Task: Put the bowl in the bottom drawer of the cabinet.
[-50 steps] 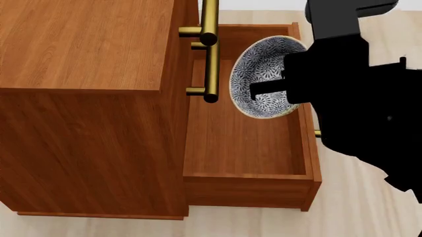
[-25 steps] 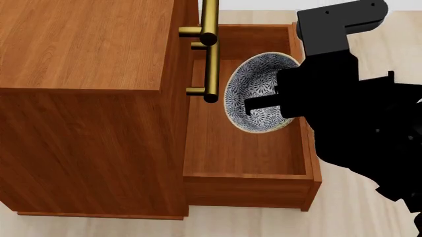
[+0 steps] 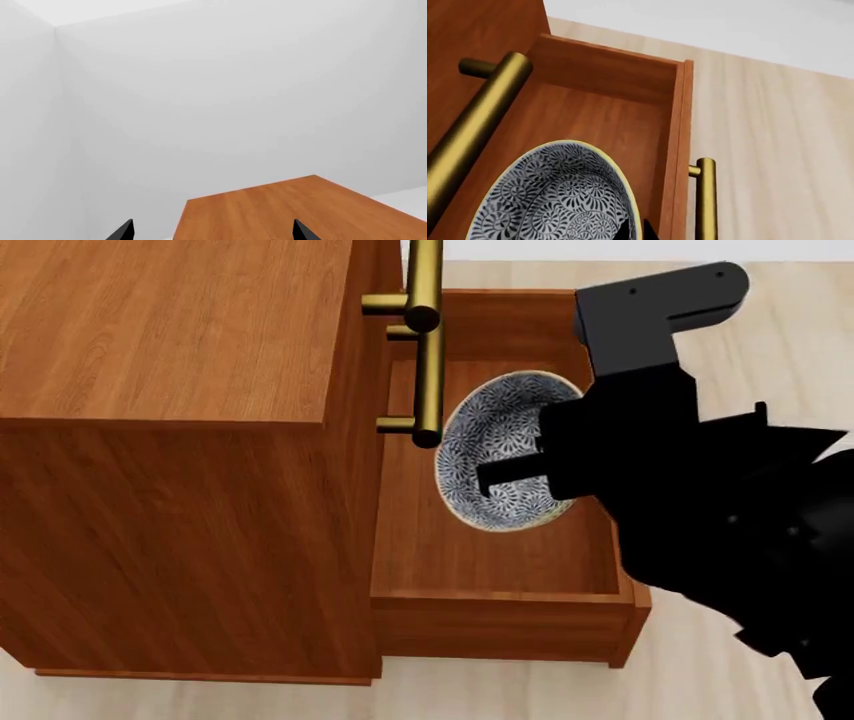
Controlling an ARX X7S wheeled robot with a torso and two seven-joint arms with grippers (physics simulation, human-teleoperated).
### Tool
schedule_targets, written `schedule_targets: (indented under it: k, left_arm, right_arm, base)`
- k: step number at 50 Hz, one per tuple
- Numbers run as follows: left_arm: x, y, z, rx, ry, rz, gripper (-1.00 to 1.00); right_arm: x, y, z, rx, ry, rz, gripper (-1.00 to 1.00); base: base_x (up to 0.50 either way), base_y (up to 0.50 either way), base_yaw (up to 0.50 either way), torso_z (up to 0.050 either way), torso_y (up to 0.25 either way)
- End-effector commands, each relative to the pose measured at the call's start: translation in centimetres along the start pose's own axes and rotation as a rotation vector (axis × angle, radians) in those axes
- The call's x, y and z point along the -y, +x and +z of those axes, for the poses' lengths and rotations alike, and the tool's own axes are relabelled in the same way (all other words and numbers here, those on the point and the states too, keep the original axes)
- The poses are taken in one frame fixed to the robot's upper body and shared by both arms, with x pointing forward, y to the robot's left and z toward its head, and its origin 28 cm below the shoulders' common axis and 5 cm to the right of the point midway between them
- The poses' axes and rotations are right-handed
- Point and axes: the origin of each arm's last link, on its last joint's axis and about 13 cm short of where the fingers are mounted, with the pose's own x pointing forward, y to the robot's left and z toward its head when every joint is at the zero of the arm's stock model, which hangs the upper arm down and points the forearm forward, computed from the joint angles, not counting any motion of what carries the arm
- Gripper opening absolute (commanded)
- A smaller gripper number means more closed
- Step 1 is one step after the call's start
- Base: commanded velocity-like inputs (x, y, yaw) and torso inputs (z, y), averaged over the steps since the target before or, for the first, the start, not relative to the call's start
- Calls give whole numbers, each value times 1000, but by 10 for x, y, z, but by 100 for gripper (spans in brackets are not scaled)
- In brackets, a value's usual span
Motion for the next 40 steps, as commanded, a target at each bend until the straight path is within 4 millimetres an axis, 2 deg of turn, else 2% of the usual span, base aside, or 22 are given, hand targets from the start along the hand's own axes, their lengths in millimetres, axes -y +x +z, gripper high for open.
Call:
schedule_targets:
  k: [1, 40]
  left_arm:
    - [0, -1, -1, -1, 0, 2, 100]
    - [-2, -2, -3, -11, 6, 9, 100]
  right_arm:
    - [-3, 5, 0, 5, -6, 6, -100]
    - [-14, 21, -10, -29, 11, 57, -100]
  base:
    - [0, 0, 0, 0, 0]
    - [0, 0, 0, 0, 0]
